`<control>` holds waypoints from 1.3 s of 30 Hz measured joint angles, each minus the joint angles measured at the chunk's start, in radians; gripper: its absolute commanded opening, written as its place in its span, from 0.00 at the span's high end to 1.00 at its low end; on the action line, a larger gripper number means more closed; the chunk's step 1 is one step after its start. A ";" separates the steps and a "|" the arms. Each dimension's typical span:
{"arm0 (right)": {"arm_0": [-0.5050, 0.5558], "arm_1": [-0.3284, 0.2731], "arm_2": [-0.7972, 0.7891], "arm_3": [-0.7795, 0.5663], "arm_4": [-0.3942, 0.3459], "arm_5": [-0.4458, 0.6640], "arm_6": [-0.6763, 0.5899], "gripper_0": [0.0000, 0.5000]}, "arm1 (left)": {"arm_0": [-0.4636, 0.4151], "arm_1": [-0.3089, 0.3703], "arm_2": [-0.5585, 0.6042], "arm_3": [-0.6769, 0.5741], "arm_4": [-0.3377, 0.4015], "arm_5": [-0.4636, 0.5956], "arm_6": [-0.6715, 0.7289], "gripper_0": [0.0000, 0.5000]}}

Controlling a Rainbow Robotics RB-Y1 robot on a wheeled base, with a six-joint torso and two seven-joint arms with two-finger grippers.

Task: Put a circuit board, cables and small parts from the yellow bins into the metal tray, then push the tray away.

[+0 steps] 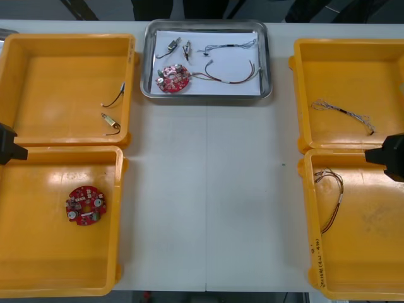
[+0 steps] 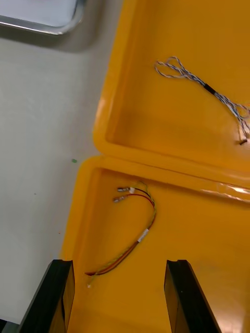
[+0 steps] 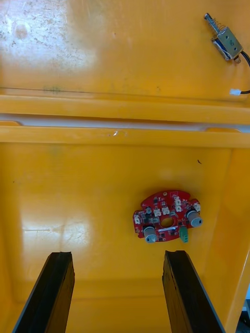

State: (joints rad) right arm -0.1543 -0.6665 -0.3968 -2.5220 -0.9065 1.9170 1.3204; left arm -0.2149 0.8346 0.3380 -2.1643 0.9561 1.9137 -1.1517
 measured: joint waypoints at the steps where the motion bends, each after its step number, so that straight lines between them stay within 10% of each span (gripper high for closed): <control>1: 0.013 -0.004 -0.012 0.009 0.000 0.000 0.000 0.00 | 0.000 0.000 0.000 0.000 0.000 0.000 0.000 0.00; 39: 0.065 -0.145 -0.075 0.414 -0.030 0.000 0.001 0.00 | 0.000 0.000 0.000 0.000 0.000 0.000 0.000 0.00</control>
State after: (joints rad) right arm -0.0896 -0.8110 -0.4721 -2.1083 -0.9361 1.9170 1.3209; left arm -0.2145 0.8346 0.3381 -2.1643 0.9561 1.9137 -1.1517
